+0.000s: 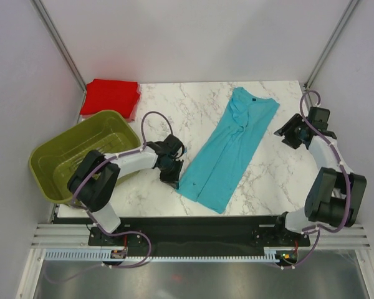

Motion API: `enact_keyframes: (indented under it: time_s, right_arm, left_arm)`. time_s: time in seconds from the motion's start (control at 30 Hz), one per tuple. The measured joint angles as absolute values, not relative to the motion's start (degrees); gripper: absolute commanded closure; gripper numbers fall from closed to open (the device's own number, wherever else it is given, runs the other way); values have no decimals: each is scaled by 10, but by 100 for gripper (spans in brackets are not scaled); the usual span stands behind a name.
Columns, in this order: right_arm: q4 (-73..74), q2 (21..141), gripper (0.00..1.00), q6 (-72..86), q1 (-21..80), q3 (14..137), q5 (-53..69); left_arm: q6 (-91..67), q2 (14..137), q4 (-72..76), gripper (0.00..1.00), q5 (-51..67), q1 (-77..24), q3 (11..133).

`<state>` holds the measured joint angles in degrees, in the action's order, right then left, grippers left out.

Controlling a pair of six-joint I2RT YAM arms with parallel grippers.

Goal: Fold and stack the t-shirts
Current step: Fold the tshirt

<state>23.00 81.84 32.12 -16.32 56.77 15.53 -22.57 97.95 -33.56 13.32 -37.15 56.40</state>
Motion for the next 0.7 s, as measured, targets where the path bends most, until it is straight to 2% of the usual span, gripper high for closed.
enact_keyframes:
  time_s: [0.27, 0.33, 0.37, 0.5, 0.6, 0.7]
  right_arm:
    - [126, 1048, 45, 332, -163, 664, 145]
    - [114, 1097, 47, 332, -163, 702, 149]
    - [105, 1120, 49, 332, -163, 723, 151]
    - [80, 1188, 51, 331, -164, 799, 161]
    - [65, 1232, 52, 333, -164, 860, 177]
    - [52, 1279, 52, 339, -164, 922, 198]
  left_arm:
    - [-277, 890, -330, 98, 119, -420, 474]
    - [-284, 867, -330, 94, 119, -426, 460]
    - [-287, 855, -330, 90, 118, -429, 455]
    - [-296, 813, -329, 60, 121, -429, 449]
    - [-304, 793, -329, 55, 121, -429, 449]
    - [-306, 777, -329, 54, 121, -429, 449]
